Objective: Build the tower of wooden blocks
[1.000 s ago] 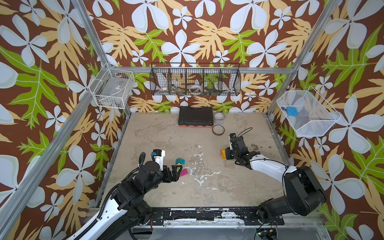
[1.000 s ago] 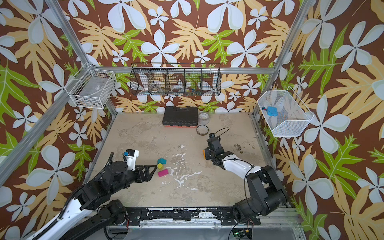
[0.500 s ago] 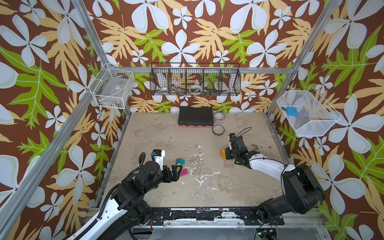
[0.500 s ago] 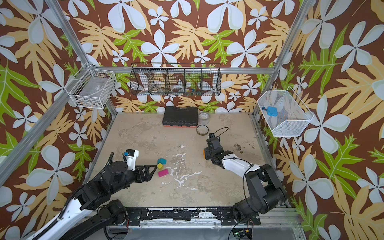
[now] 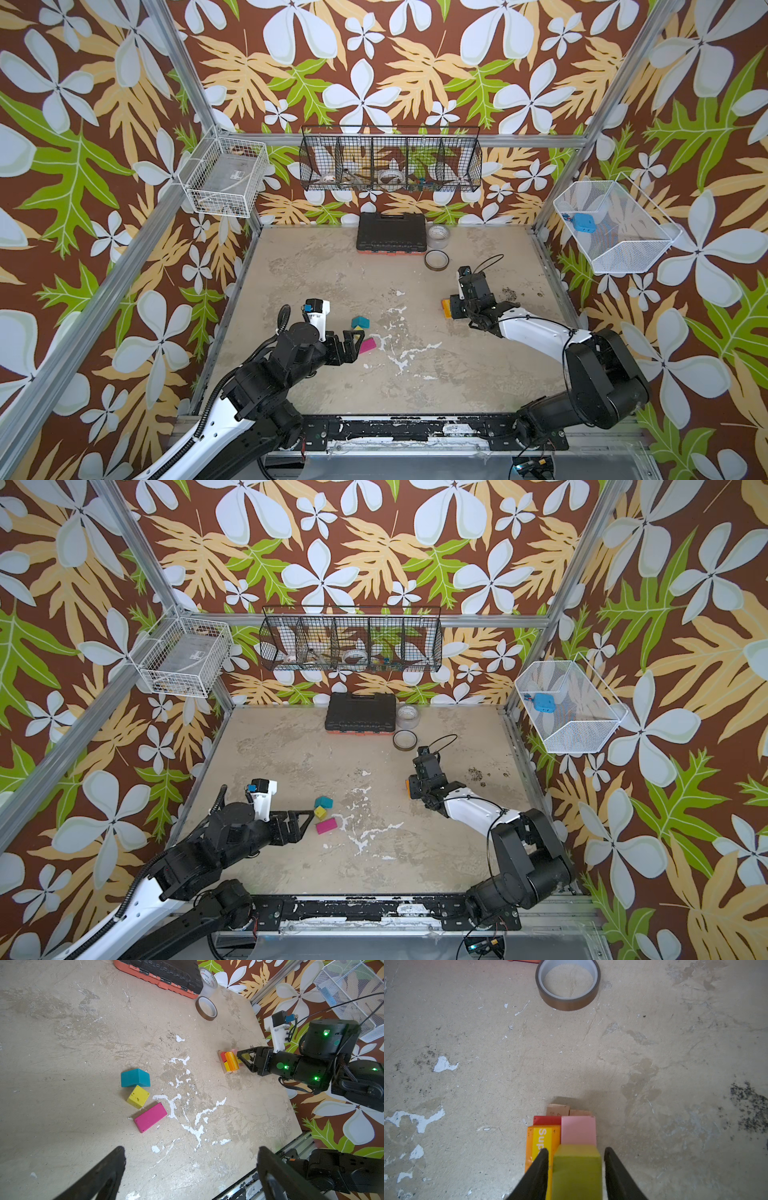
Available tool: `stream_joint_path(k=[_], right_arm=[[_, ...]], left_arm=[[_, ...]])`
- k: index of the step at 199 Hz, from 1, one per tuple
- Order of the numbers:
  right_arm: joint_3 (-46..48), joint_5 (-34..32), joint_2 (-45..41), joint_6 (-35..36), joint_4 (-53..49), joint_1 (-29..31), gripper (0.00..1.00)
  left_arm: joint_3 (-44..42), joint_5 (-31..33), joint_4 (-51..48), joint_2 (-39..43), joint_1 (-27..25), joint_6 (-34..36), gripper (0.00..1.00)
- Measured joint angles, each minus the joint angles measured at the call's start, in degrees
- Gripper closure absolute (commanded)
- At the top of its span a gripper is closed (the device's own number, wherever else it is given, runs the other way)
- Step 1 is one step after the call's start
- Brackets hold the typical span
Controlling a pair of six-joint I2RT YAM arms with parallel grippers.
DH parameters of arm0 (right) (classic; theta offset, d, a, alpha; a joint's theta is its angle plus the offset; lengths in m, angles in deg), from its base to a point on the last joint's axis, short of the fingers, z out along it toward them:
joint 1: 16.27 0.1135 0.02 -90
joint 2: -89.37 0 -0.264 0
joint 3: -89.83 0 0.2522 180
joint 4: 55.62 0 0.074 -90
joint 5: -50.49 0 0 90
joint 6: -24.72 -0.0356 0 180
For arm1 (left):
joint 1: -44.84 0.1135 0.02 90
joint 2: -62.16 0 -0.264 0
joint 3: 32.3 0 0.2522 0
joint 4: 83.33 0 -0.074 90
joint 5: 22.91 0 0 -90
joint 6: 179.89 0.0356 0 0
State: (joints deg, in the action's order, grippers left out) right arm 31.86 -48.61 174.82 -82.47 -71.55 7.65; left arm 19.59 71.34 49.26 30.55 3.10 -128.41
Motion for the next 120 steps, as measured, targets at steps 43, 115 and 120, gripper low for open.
stream_joint_path(k=[43, 115, 120], right_arm=[[0.37, 0.15, -0.39, 0.0, 0.02, 0.0, 0.55], [0.35, 0.15, -0.37, 0.0, 0.02, 0.0, 0.54], [0.35, 0.15, -0.37, -0.02, 0.02, -0.02, 0.53]], left_arm=[[-0.04, 0.0, 0.0, 0.0, 0.0, 0.0, 0.0], [-0.04, 0.0, 0.0, 0.04, 0.0, 0.0, 0.0], [-0.04, 0.0, 0.0, 0.07, 0.0, 0.0, 0.0]])
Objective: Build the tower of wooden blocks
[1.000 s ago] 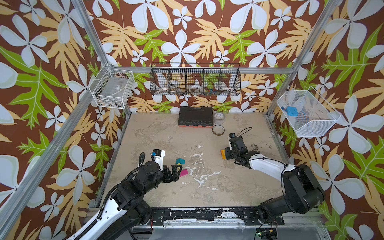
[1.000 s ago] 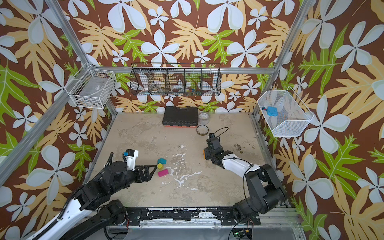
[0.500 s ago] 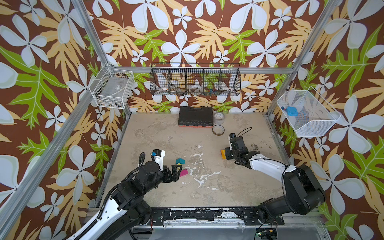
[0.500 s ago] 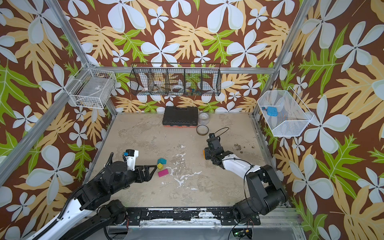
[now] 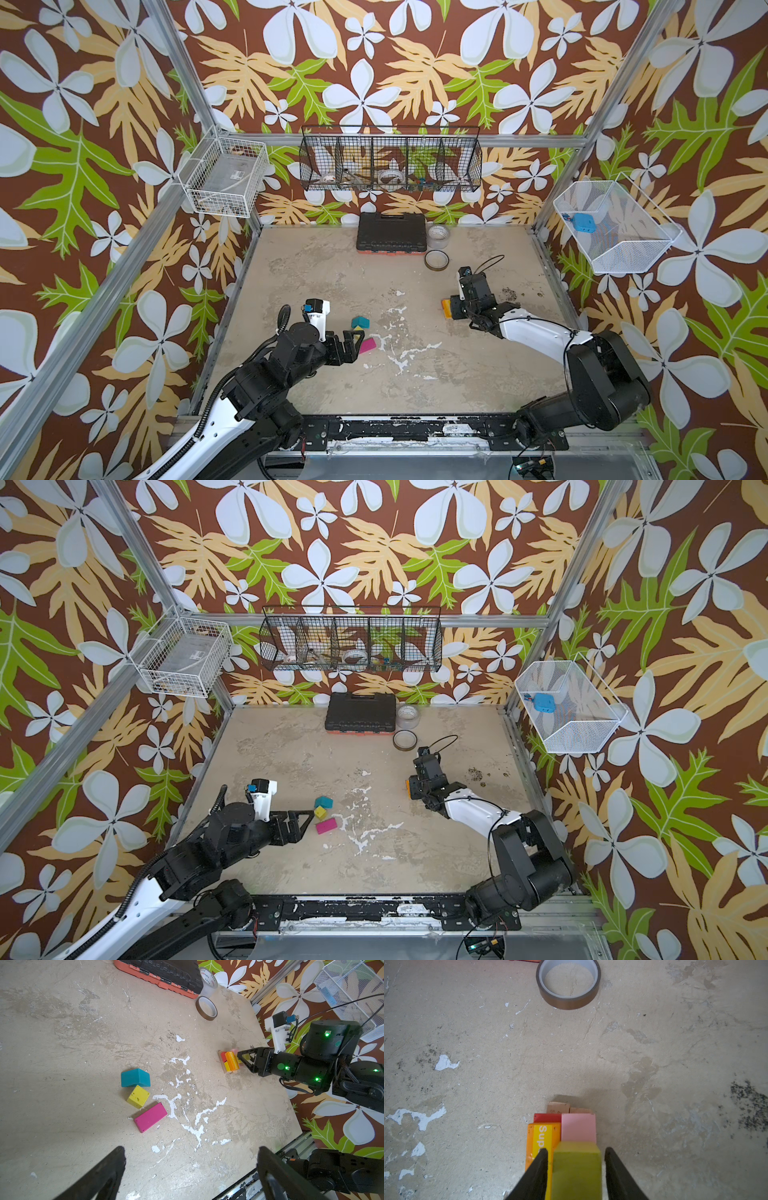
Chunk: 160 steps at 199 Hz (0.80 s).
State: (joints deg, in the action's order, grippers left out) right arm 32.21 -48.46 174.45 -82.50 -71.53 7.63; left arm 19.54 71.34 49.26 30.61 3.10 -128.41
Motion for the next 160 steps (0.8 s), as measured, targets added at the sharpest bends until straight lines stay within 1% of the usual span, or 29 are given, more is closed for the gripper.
stream_joint_path(k=[27, 55, 75, 99, 114, 132, 145, 160], right_arm=[[0.0, -0.02, -0.09, -0.02, -0.02, 0.0, 0.52], [0.0, -0.72, -2.14, -0.33, -0.83, 0.02, 0.46], [0.02, -1.68, -6.21, -0.74, -2.21, 0.02, 0.41], [1.46, -2.01, -14.49, -2.12, -2.93, 0.85, 0.32], [3.91, -1.2, -20.9, -3.41, -2.56, 3.1, 0.27], [6.6, 0.81, -27.23, -4.55, -1.62, 7.37, 0.26], [7.89, 2.58, -30.05, -5.55, -0.7, 10.54, 0.26], [8.66, 2.89, -31.52, -7.21, 0.33, 14.49, 0.25]], left_arm=[[0.0, 0.0, 0.0, 0.22, 0.0, 0.0, 0.0], [-0.13, 0.02, 0.02, 0.28, 0.0, 0.0, 0.0], [-0.22, 0.0, 0.02, 0.26, 0.0, 0.0, 0.0], [-0.22, 0.02, 0.0, 0.26, 0.0, 0.0, 0.0], [-0.22, 0.04, 0.0, 0.28, 0.0, -0.02, 0.0], [-0.22, 0.17, 0.0, 0.26, 0.0, -0.17, 0.0], [-0.22, 0.2, 0.02, 0.2, 0.0, -0.17, 0.0], [-0.22, 0.2, 0.0, 0.17, 0.0, -0.17, 0.0]])
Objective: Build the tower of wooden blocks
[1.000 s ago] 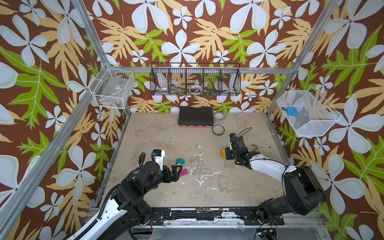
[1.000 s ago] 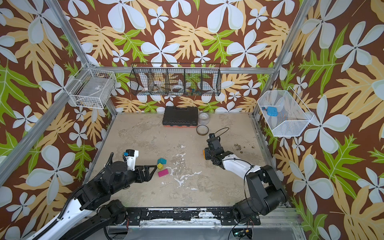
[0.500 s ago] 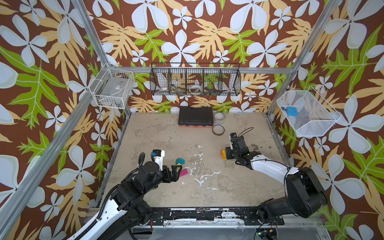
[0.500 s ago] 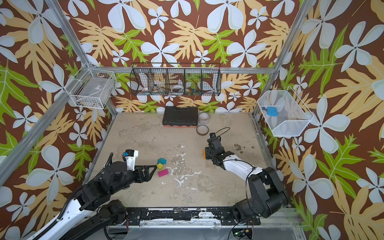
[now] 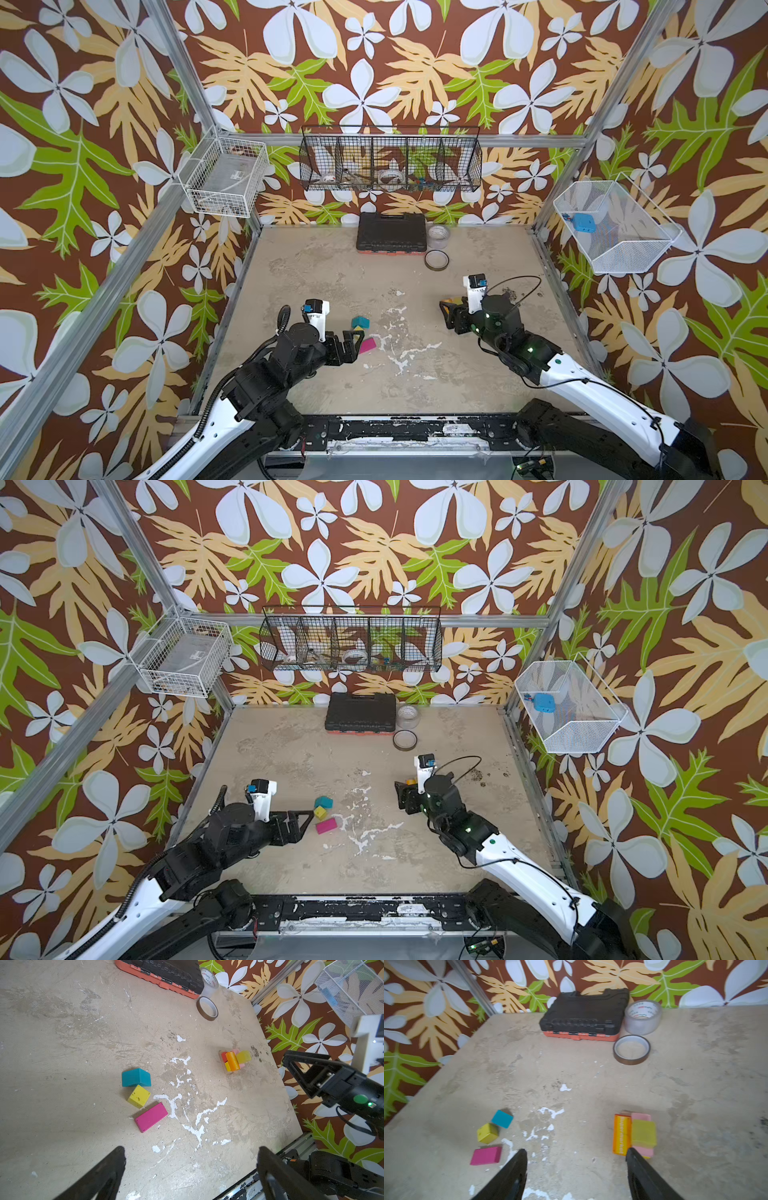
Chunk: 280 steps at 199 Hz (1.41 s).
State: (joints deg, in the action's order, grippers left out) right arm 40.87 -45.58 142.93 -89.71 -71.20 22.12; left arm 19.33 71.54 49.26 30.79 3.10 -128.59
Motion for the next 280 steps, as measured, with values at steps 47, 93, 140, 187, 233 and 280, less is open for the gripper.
stream_joint_path(k=[47, 93, 140, 187, 233, 280], right_arm=[[-1.05, -1.84, 6.12, -2.78, 3.96, 14.58, 0.25], [-8.17, -4.5, 21.29, -3.21, 5.64, 20.74, 0.27], [-14.67, -5.29, 35.56, -3.19, 5.16, 22.75, 0.28], [-25.7, -6.27, 48.11, -2.16, 4.61, 24.37, 0.31], [-36.37, -6.21, 58.77, -0.13, 1.77, 24.3, 0.32], [-43.69, -5.88, 65.22, 2.23, -1.88, 23.69, 0.39]], left_arm=[[0.0, 0.0, 0.0, 0.74, 0.0, 0.0, 0.0], [0.46, 0.85, -0.31, -1.16, 0.0, -0.17, 0.0], [1.44, -0.39, 0.02, -3.02, 0.0, 0.68, 0.0], [-0.7, -0.46, 0.87, -0.5, 0.0, 0.9, 0.0], [-1.16, -0.35, 1.68, 5.49, 0.0, 1.09, 0.0], [-1.16, -0.28, 1.73, 5.2, 0.0, 1.09, 0.0]])
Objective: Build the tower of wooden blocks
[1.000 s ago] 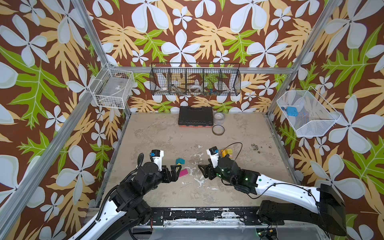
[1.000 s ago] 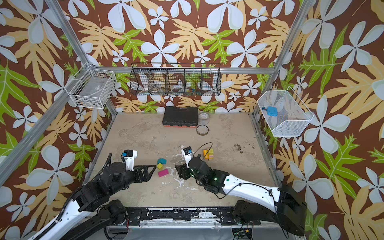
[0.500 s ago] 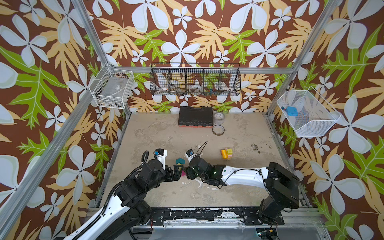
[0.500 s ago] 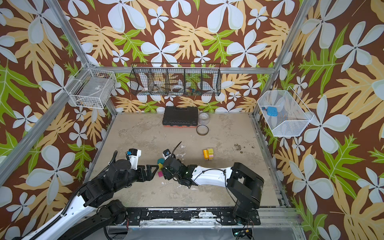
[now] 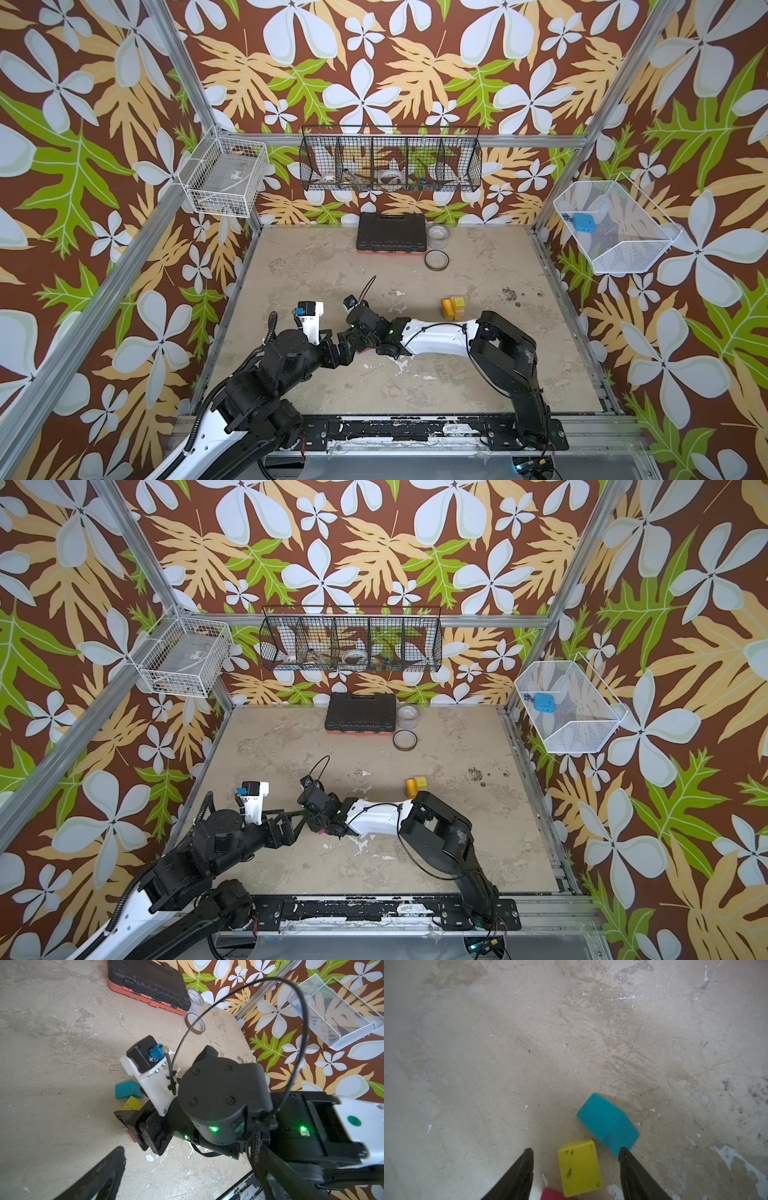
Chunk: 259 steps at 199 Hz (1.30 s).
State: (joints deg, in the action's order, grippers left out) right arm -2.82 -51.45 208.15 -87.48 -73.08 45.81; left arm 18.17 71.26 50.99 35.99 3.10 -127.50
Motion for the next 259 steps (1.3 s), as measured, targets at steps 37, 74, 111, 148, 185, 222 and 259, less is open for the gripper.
stream_joint_path(k=[37, 74, 111, 148, 185, 222, 259], right_arm=[[-2.05, 1.64, 2.78, 1.29, -1.66, -0.15, 0.46], [-1.31, 2.73, 2.75, 1.4, -2.27, -0.07, 0.54], [-1.38, 2.73, 2.75, 1.42, -2.51, -0.09, 0.63], [-1.6, 2.69, 2.75, 1.4, -2.49, -0.09, 0.72], [-0.17, 2.1, 1.16, 1.33, -2.58, -0.07, 0.81], [4.31, 0.72, -5.25, 1.05, -2.23, -0.72, 0.86], [12.74, -0.52, -16.22, 0.0, -1.14, -2.64, 0.87]], left_arm=[[-0.02, -0.11, 0.0, 0.26, 0.0, 0.0, 0.0], [-0.02, -0.09, 0.0, 1.42, 0.0, 0.0, 0.0], [-0.13, -0.07, 0.02, 0.83, 0.0, 0.0, 0.0], [-0.31, -0.07, 0.02, 0.94, 0.0, 0.0, 0.0], [-0.39, -0.13, 0.04, -0.44, 0.0, 0.0, 0.0], [-0.76, -0.94, 0.33, -1.42, 0.0, 0.0, 0.0], [-0.76, -1.2, 0.44, -1.29, 0.0, 0.0, 0.0]])
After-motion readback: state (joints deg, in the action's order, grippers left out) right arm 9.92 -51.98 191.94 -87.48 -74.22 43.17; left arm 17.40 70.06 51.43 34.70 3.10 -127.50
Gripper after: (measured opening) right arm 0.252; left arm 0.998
